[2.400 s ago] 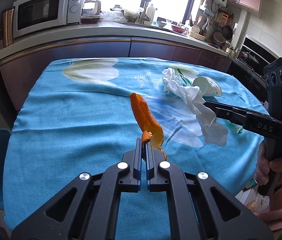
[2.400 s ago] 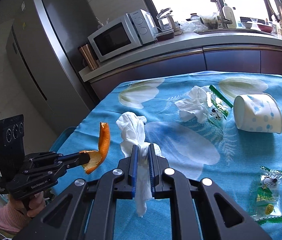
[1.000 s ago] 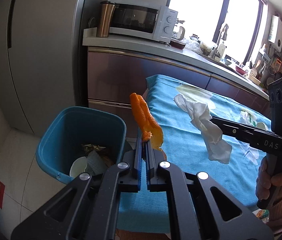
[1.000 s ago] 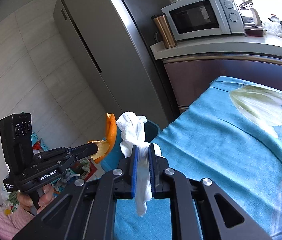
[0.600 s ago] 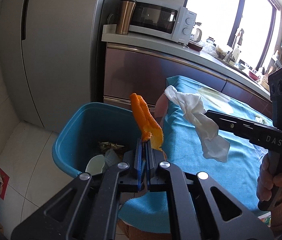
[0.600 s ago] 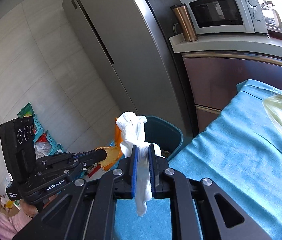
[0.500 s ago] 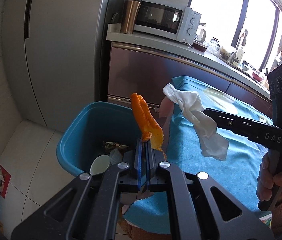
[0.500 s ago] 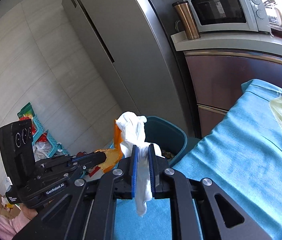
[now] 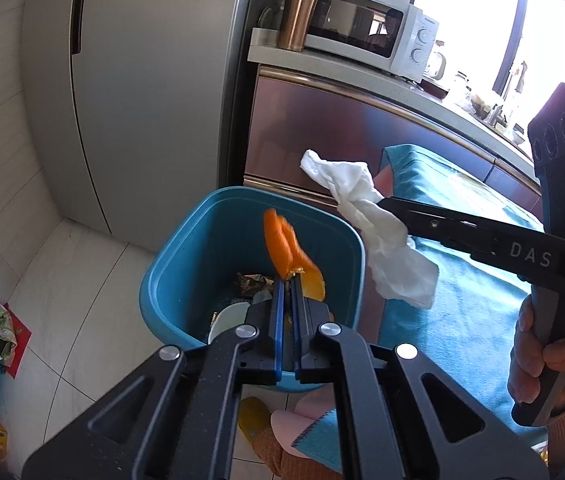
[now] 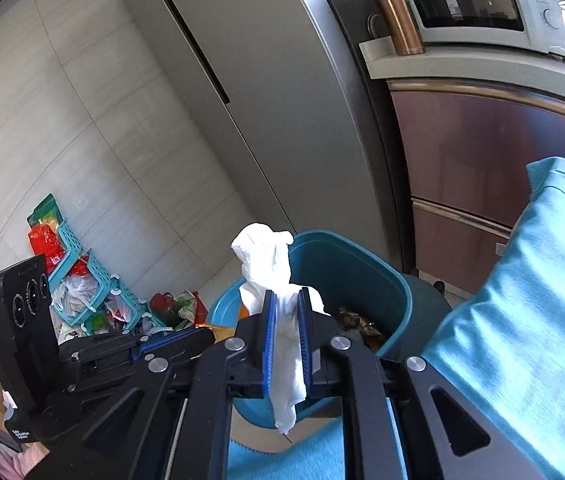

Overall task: Collect trash
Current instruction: 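Open both tools to drop the tissue and peel into the bin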

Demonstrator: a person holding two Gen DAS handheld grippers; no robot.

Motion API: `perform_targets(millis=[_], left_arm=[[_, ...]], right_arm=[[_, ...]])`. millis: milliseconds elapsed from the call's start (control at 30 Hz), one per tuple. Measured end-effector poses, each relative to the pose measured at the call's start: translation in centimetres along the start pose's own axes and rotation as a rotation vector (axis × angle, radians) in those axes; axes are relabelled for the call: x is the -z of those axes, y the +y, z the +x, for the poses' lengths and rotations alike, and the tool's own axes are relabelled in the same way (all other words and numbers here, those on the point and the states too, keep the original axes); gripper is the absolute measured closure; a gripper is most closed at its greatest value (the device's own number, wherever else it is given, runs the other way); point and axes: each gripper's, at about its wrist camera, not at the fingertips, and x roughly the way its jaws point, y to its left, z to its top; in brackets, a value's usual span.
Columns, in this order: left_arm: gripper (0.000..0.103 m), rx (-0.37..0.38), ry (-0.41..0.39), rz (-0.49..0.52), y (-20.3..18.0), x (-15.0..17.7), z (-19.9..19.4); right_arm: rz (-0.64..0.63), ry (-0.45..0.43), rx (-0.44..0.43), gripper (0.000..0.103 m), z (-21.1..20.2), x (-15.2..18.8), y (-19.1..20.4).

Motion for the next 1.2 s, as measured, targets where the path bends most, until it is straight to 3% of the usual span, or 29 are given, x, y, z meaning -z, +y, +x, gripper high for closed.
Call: perform_targets(millis=[367,700,967,1033,1200], left_arm=[[0.099,-0.014,0.031,-0.039,1.5,0.0,2.8],[0.099,-0.004,0.048,-0.055,1.7,-0.4,5.0],[0.078,0.014,0.023,-0.042,1.0,-0.2,4.2],[0.062,0.029,0.005,-0.035,0.5,-0.2,3.5],[0.049,0.073,-0.050,0.010,-1.5,-0.2,1.6]], right_arm=[[0.034,0.073,0.042,0.090,3.7,-0.4,-0.5],[0.057,0.087,0.067,0.084,4.3,-0.3,-0.8],[0.065,0.067,0.053,0.081,2.6,0.6,-1.5],[0.060,0.052,0.050,0.074,1.6,0.8,-1.4],[0.043,0.001,0.059,0.070,-2.1,1.8,-1.8]])
